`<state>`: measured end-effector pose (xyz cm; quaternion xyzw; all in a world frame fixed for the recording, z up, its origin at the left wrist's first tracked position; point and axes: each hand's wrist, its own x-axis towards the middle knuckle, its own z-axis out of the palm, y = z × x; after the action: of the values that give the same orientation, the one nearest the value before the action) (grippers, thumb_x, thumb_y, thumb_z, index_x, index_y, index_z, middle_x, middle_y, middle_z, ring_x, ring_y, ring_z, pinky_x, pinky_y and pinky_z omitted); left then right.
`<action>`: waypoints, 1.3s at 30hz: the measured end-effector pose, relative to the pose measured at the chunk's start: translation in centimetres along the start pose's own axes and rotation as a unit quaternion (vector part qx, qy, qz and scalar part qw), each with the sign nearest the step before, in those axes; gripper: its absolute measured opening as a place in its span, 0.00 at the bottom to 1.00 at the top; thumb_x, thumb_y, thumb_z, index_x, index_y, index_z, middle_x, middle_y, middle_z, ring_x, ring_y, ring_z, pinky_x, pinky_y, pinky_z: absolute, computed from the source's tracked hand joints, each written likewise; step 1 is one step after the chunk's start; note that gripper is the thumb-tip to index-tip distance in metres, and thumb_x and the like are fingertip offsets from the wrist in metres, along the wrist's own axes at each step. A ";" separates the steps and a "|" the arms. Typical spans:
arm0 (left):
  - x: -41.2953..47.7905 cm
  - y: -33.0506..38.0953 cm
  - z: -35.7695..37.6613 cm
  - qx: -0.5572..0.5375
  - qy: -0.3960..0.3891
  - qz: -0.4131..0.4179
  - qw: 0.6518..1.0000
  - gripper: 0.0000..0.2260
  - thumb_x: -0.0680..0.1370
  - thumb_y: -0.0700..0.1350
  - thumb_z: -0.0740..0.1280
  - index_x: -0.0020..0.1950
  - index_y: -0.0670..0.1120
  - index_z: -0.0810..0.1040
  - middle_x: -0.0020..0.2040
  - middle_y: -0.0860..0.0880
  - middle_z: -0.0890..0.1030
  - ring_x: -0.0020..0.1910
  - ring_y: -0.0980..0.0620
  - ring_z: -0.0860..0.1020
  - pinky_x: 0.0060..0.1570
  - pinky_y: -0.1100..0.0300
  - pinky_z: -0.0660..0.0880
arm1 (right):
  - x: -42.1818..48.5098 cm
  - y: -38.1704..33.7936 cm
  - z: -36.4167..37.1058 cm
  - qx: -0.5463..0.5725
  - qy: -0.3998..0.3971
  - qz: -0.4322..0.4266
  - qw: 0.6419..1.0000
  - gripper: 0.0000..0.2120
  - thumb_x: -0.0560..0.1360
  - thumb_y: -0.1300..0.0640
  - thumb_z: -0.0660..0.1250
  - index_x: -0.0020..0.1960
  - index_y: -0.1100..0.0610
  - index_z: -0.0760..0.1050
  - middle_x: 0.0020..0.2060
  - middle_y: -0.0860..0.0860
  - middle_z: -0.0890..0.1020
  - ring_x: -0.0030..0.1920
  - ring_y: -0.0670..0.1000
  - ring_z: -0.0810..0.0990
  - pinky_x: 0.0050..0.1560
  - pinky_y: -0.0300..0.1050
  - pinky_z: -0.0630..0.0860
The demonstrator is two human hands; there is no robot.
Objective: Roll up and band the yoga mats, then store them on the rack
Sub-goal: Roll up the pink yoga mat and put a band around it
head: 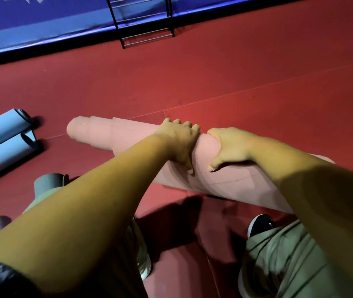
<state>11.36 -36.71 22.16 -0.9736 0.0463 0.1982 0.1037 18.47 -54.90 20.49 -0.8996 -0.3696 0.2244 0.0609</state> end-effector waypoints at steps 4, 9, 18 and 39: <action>0.1 -0.4 0.1 -0.059 0.014 0.008 0.998 0.47 0.52 0.77 0.79 0.60 0.52 0.68 0.60 0.51 0.79 0.57 0.41 0.79 0.61 0.45 0.78 | -0.1 0.0 0.1 0.006 -0.018 0.003 1.000 0.42 0.54 0.33 0.84 0.60 0.47 0.71 0.52 0.47 0.81 0.50 0.54 0.79 0.53 0.54 0.80; 0.3 -0.9 -0.4 -0.106 -0.009 -0.007 0.994 0.43 0.55 0.73 0.81 0.60 0.53 0.72 0.52 0.53 0.79 0.54 0.44 0.80 0.50 0.51 0.76 | -0.5 -0.1 0.4 -0.022 -0.026 0.013 0.999 0.58 0.57 0.28 0.80 0.80 0.46 0.60 0.71 0.49 0.73 0.69 0.57 0.75 0.68 0.58 0.74; 0.7 -1.4 -1.0 -0.156 -0.062 -0.028 0.985 0.43 0.52 0.75 0.79 0.59 0.55 0.75 0.51 0.53 0.82 0.53 0.45 0.80 0.57 0.48 0.80 | -0.5 -0.1 0.9 -0.092 0.015 0.008 0.996 0.57 0.53 0.23 0.77 0.74 0.47 0.63 0.68 0.49 0.75 0.67 0.59 0.76 0.63 0.61 0.75; 0.3 -0.9 -0.3 -0.134 -0.061 -0.039 0.988 0.40 0.52 0.68 0.84 0.57 0.53 0.76 0.51 0.52 0.82 0.51 0.45 0.81 0.54 0.50 0.81 | -0.4 0.0 1.5 0.000 -0.053 0.017 0.998 0.57 0.56 0.25 0.79 0.77 0.48 0.63 0.70 0.50 0.75 0.67 0.57 0.76 0.66 0.56 0.75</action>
<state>11.89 -35.89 22.53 -0.9657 -0.0255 0.2577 -0.0170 17.58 -55.27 19.31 -0.8927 -0.3567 0.2730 0.0368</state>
